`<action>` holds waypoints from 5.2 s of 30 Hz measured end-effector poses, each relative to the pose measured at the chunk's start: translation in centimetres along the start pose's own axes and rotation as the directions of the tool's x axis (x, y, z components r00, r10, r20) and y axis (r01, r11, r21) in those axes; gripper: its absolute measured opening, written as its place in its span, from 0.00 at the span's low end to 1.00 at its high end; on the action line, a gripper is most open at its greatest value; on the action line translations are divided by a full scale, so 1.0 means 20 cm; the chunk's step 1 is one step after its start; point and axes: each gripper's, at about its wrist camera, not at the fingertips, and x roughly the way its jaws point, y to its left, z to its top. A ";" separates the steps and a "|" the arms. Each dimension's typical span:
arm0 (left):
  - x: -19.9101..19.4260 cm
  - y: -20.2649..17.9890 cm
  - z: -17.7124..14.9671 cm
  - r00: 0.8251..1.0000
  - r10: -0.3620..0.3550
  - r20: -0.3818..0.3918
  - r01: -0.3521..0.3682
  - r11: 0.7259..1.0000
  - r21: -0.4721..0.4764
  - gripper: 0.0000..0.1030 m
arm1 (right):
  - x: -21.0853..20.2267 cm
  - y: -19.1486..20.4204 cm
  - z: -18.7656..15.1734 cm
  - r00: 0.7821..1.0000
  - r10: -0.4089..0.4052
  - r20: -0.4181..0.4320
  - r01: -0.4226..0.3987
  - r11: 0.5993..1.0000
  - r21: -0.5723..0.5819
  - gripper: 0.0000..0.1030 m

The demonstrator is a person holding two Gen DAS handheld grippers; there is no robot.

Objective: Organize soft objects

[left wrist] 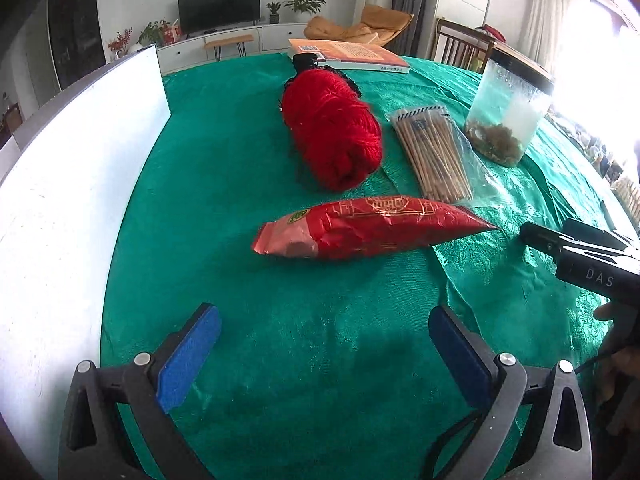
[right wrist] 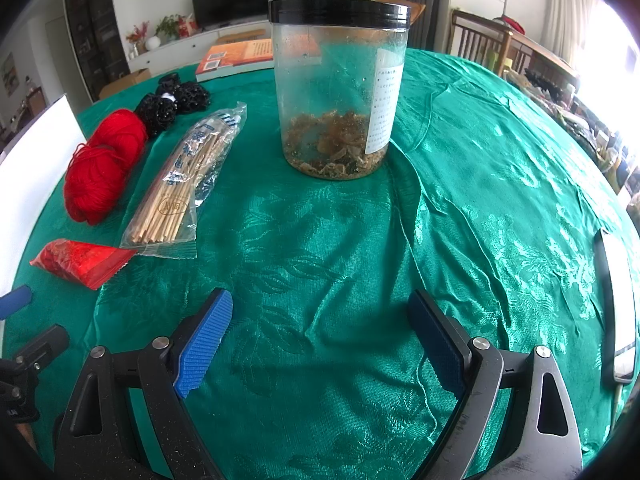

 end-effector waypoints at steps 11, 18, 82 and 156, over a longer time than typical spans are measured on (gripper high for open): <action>0.03 -0.03 0.02 0.999 0.043 -0.013 -0.043 0.999 0.031 1.00 | 0.00 0.00 0.00 1.000 0.000 0.000 0.000 1.000 0.000 0.89; 0.03 -0.03 0.02 0.999 0.043 -0.013 -0.043 0.999 0.031 1.00 | 0.00 0.00 0.00 1.000 0.000 0.000 0.000 1.000 0.000 0.89; 0.00 0.09 0.71 0.998 0.016 -0.059 -0.025 0.988 -0.153 1.00 | -0.01 0.13 0.32 0.935 0.353 0.018 -0.354 0.935 0.016 0.87; -0.04 0.08 -0.05 0.997 0.076 -0.030 -0.076 0.997 -0.012 1.00 | 0.01 -0.02 0.02 1.000 -0.007 0.014 0.007 1.000 0.009 0.82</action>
